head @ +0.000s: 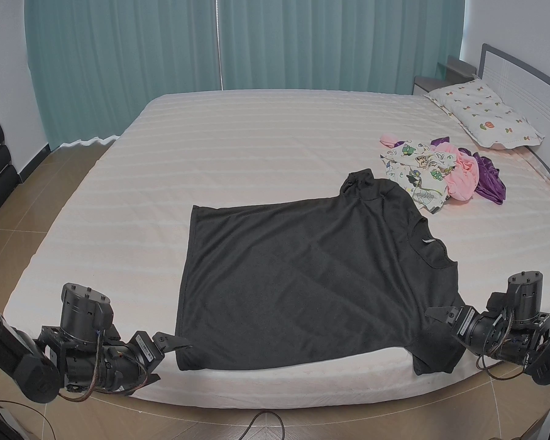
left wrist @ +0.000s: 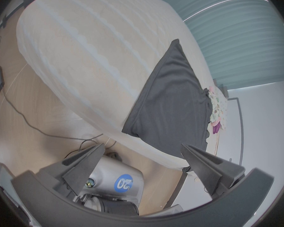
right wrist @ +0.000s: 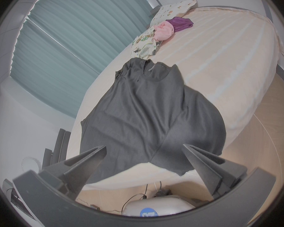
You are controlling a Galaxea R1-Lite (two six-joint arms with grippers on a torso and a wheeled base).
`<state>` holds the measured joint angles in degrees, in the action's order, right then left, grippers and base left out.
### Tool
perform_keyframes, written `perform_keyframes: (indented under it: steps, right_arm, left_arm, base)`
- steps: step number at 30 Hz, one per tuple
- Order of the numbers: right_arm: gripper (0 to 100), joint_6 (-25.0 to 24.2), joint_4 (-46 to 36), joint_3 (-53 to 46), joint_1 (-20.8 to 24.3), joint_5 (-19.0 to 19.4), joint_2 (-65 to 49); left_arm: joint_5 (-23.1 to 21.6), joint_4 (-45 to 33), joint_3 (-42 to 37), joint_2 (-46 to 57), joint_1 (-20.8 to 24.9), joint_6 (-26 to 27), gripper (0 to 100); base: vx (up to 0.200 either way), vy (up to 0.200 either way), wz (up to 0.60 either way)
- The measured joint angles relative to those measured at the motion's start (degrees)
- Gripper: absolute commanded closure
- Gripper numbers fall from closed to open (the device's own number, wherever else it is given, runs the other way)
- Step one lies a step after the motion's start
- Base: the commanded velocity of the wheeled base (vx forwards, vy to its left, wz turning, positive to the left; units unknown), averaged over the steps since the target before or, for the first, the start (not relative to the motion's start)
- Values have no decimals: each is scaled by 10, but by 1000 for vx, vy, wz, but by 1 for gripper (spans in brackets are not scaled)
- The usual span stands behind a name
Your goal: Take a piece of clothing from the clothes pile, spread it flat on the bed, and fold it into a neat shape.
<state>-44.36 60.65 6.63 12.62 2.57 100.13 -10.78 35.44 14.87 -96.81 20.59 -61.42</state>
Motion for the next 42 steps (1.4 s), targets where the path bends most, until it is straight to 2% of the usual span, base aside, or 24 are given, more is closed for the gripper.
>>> perform_keyframes:
  steps: [7,10,25,33,42]
  right_arm:
    - [0,8,4,-20,-18,24,-20]
    - [0,10,5,-24,-22,29,-25]
    - [0,11,5,-29,-27,32,-30]
    - [0,12,4,-32,-26,32,-27]
    - [0,12,4,-34,-25,32,-24]
  left_arm:
    - [25,142,-41,-73,20,1,0]
    - [34,176,-48,-107,26,0,0]
    - [39,180,-26,-154,35,-31,0]
    - [41,177,-22,-158,48,-37,0]
    - [85,178,-26,-158,53,-37,0]
  base:
    - [0,0,0]
    - [0,0,0]
    - [0,0,0]
    - [0,-200,0]
    - [0,-22,0]
